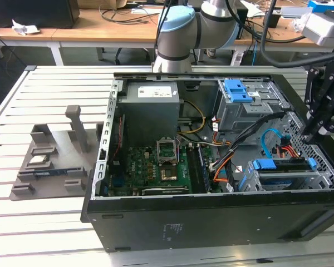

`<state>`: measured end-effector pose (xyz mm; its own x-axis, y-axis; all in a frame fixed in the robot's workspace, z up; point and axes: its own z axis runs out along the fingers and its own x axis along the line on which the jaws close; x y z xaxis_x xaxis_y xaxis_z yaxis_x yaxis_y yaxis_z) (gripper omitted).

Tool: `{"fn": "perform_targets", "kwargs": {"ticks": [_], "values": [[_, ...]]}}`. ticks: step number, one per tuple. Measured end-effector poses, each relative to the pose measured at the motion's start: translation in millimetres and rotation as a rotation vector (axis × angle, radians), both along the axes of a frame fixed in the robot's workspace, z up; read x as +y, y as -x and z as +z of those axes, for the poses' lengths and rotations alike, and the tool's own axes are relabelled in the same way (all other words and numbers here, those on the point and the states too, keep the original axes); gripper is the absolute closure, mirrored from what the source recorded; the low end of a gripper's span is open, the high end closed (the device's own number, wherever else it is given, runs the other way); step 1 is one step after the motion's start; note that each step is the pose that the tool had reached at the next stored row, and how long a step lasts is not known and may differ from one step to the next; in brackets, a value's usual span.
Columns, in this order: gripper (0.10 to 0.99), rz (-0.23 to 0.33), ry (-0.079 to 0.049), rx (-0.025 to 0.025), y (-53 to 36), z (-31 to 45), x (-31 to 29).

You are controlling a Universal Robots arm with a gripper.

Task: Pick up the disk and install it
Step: 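Insert the second disk wire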

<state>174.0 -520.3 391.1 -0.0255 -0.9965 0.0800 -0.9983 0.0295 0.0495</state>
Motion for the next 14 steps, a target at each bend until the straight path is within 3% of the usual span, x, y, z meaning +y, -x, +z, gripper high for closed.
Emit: {"fn": "perform_targets", "kwargs": {"ticks": [3, 7, 14], "values": [[0.725, 0.000, 0.000, 0.0000, 0.9, 0.1, 0.1], [0.725, 0.022, -0.002, 0.0000, 15.2, -5.3, 3.9], [0.725, 0.061, -0.006, 0.0001, 26.4, -12.0, 10.0]]}}
